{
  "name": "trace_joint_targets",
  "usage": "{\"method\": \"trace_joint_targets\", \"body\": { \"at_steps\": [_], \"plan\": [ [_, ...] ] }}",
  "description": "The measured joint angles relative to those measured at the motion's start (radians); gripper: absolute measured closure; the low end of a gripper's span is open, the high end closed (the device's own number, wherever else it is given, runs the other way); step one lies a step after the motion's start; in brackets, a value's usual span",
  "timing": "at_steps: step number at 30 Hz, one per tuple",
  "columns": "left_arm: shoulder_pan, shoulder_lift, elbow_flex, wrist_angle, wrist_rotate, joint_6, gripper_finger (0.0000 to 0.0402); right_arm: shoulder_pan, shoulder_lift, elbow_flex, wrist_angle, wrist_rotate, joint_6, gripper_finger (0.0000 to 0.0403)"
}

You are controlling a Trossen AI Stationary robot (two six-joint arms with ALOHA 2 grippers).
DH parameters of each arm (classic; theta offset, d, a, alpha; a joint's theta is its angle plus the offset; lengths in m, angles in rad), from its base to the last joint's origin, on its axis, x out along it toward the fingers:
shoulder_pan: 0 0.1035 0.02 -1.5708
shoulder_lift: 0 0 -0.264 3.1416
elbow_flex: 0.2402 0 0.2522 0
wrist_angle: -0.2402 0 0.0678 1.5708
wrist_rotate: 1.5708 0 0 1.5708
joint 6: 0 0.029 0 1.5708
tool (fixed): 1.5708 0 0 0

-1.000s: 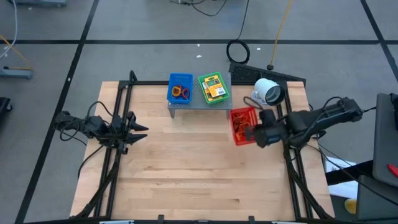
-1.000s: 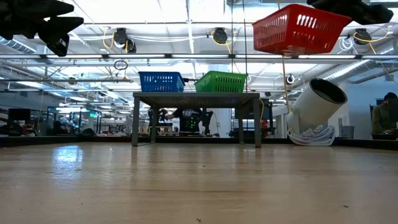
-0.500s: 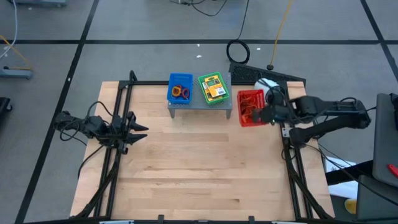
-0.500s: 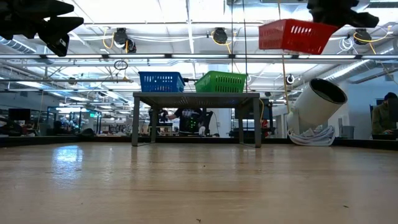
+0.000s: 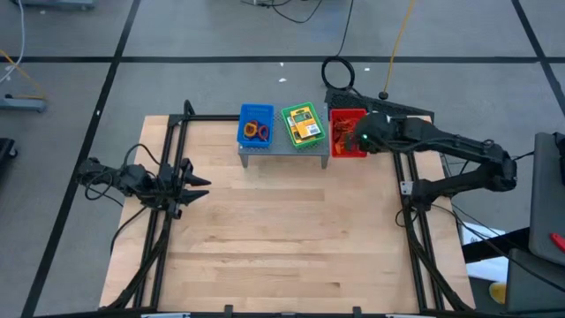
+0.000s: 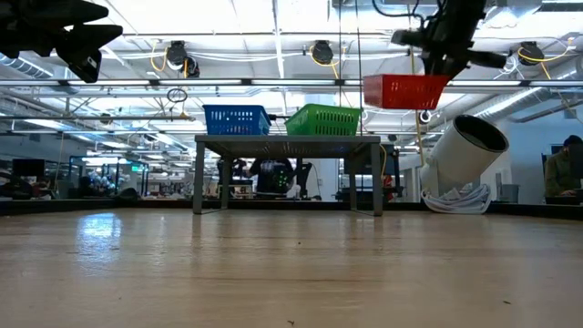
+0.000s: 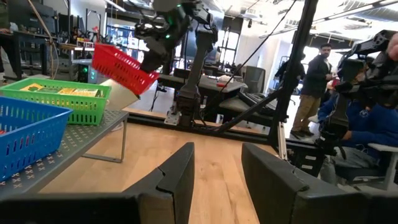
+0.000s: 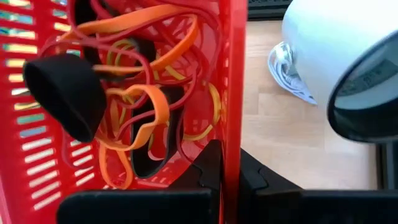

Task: Pick & Place Office Desk Supplies
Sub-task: Put the red bin on the shelf

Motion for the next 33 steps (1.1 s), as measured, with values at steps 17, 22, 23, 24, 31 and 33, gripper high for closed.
{"method": "trace_joint_targets", "body": {
  "at_steps": [17,22,23,24,31,33],
  "plan": [
    [0.000,0.000,0.000,0.000,0.000,0.000,0.0261,-0.192,0.048,0.000,-0.024,-0.053,-0.255,0.0403],
    [0.000,0.000,0.000,0.000,0.000,0.000,0.0261,-0.229,0.066,-0.001,-0.013,-0.055,-0.289,0.0403],
    [0.000,0.000,0.000,0.000,0.000,0.000,0.0261,-0.238,0.073,-0.001,-0.011,-0.056,-0.300,0.0403],
    [0.000,0.000,0.000,0.000,0.000,0.000,0.0261,-0.243,0.077,-0.001,-0.006,-0.057,-0.307,0.0403],
    [0.000,0.000,0.000,0.000,0.000,0.000,0.0261,-0.255,0.112,-0.001,0.086,-0.106,-0.328,0.0403],
    [0.000,0.000,0.000,-0.001,0.000,0.000,0.0261,-0.255,0.123,-0.001,0.107,-0.108,-0.328,0.0403]
  ]
}}
